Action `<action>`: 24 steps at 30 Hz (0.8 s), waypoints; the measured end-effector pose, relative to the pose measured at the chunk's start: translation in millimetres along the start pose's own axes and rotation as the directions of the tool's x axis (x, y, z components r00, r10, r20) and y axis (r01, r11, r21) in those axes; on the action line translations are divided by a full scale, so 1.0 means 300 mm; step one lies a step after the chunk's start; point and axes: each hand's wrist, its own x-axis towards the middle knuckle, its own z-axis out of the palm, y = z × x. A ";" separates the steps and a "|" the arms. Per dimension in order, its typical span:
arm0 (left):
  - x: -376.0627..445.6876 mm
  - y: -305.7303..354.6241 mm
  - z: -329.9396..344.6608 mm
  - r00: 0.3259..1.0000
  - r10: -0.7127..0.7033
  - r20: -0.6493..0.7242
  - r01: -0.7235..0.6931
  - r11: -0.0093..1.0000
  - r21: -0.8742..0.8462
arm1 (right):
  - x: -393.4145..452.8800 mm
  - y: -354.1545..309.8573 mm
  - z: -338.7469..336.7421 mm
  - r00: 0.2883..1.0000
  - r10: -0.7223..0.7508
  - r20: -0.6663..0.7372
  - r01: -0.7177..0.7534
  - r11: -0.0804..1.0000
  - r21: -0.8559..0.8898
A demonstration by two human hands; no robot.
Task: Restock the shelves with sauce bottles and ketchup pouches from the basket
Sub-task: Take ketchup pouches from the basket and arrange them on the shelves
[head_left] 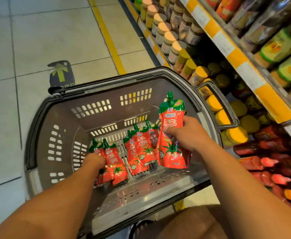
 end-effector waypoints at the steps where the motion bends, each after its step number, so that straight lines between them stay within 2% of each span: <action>1: -0.004 -0.006 0.019 0.998 0.008 0.064 -0.007 1.000 -0.009 | -0.001 0.003 -0.002 1.000 -0.004 0.005 0.004 1.000 -0.008; 3: -0.026 0.002 0.053 0.993 0.048 0.110 -0.044 0.998 -0.036 | 0.003 0.009 -0.008 1.000 -0.006 0.003 0.006 1.000 0.001; 6: -0.016 -0.031 0.081 0.997 0.054 0.049 -0.056 0.998 0.022 | 0.004 0.014 -0.019 1.000 0.000 0.002 0.000 1.000 0.008; 9: 0.022 -0.048 0.106 0.999 0.022 0.042 -0.019 0.998 -0.063 | 0.001 0.008 -0.038 1.000 -0.004 0.001 0.004 0.999 0.034; 12: -0.060 -0.024 0.091 0.998 -0.050 0.032 0.056 0.969 -0.242 | -0.007 -0.002 -0.053 1.000 -0.017 0.011 0.016 0.998 0.061; 14: -0.077 -0.012 0.072 0.999 -0.035 0.021 0.039 0.955 -0.294 | -0.013 -0.011 -0.063 1.000 -0.020 0.006 0.020 0.997 0.075; 17: -0.100 0.017 0.026 1.000 -0.020 0.008 0.022 0.967 -0.255 | -0.024 -0.035 -0.078 1.000 -0.023 -0.005 0.024 0.993 0.113; 19: -0.140 0.032 -0.014 0.999 0.032 -0.032 -0.038 0.977 -0.209 | -0.031 -0.056 -0.081 0.999 -0.010 -0.033 0.015 0.987 0.158; 21: -0.164 0.041 -0.054 0.988 0.127 -0.089 -0.138 0.981 -0.135 | -0.047 -0.079 -0.091 0.998 0.016 -0.068 0.001 0.969 0.249; 24: -0.234 0.064 -0.124 0.973 0.185 -0.138 -0.201 0.973 -0.109 | -0.087 -0.111 -0.118 0.992 0.034 -0.118 0.013 0.926 0.378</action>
